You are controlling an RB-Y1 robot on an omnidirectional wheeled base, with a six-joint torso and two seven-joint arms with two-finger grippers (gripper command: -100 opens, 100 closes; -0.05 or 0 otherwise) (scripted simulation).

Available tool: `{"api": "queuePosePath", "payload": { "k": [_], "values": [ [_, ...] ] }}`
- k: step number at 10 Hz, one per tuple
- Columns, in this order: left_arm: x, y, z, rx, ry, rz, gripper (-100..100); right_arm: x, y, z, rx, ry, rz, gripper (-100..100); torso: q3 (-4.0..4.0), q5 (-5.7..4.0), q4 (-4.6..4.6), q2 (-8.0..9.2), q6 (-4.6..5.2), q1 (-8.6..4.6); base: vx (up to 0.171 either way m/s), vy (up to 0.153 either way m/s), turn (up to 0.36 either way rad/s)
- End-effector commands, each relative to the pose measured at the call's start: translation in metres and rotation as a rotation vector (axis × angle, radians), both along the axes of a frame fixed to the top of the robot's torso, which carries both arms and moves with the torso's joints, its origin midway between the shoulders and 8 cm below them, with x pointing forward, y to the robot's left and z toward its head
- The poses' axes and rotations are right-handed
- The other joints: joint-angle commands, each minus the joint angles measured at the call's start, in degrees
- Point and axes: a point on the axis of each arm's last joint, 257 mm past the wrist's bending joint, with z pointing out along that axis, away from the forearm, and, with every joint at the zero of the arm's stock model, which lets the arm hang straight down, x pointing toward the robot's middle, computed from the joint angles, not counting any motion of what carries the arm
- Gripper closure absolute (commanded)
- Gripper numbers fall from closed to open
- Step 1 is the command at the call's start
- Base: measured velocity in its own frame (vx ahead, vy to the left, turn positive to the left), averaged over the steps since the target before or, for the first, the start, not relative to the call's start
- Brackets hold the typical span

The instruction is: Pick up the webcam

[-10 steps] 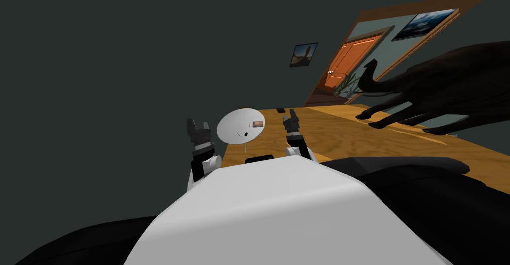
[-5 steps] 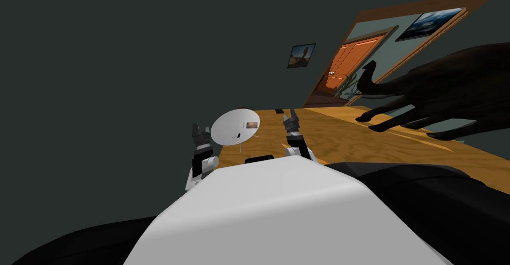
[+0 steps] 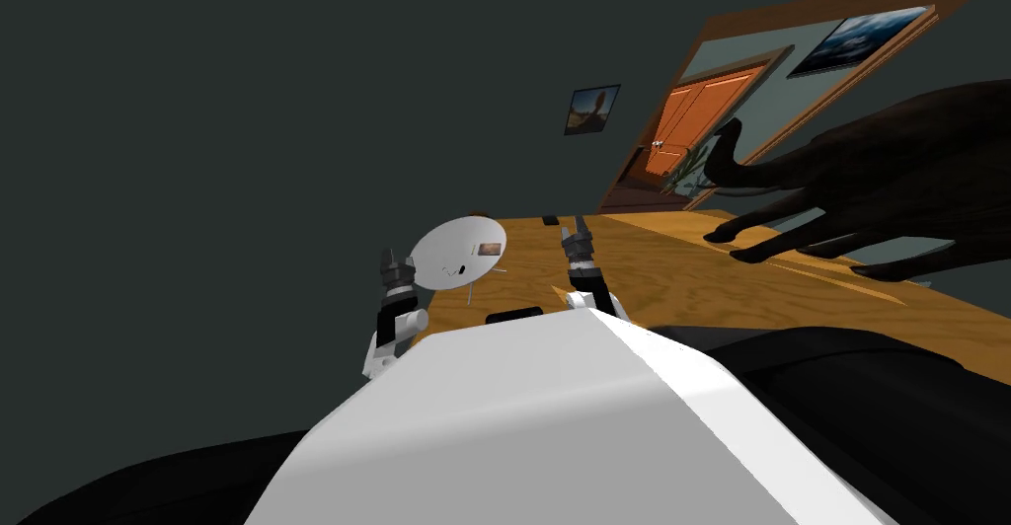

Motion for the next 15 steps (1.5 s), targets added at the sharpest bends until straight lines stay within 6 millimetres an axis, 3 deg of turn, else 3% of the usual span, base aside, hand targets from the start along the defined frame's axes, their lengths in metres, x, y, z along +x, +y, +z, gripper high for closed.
{"api": "queuePosePath", "payload": {
  "k": [1, 2, 5, 8, 9, 14, 15],
  "values": [
    [0.001, 0.019, -0.019, -0.023, 0.042, 0.023, -100, 0.0, 0.0, 0.0, 0.0, 0.0, 0.0, 0, 0.0, 0.0, 0.0, 0.0, 0.0, 0.0, 0.024, -0.172, 0.021],
    [0.002, 0.036, -0.034, -0.044, 0.078, 0.045, -100, 0.0, 0.0, 0.0, 0.0, 0.0, 0.0, 0, -0.03, 0.03, -0.01, -0.05, 0.0, 0.07, 0.016, -0.273, 0.021],
    [0.001, 0.058, -0.061, -0.075, 0.137, 0.077, -100, 0.0, 0.0, 0.0, 0.0, 0.0, 0.0, 0, -0.03, 0.0, -0.01, -0.05, 0.0, -0.05, 0.019, -0.195, 0.015],
    [-0.002, 0.092, -0.085, -0.121, 0.198, 0.123, -100, 0.0, 0.0, 0.0, 0.0, 0.0, 0.0, 0, -0.05, 0.06, -0.02, -0.07, -0.01, 0.28, 0.022, -0.146, 0.004],
    [-0.002, 0.094, -0.089, -0.123, 0.205, 0.126, -100, 0.0, 0.0, 0.0, 0.0, 0.0, 0.0, 0, -0.02, 0.04, -0.01, -0.02, 0.0, 0.13, 0.018, -0.176, 0.01],
    [-0.016, 0.135, -0.138, -0.191, 0.311, 0.196, -100, 0.0, 0.0, 0.0, 0.0, 0.0, 0.0, 0, -0.11, 0.06, -0.04, -0.18, 0.0, 0.26, 0.047, -0.111, -0.002],
    [-0.022, 0.152, -0.151, -0.218, 0.343, 0.223, -100, 0.0, 0.0, 0.0, 0.0, 0.0, 0.0, 0, -0.11, 0.06, -0.04, -0.19, -0.01, 0.32, 0.084, -0.132, -0.015]
  ]
}}
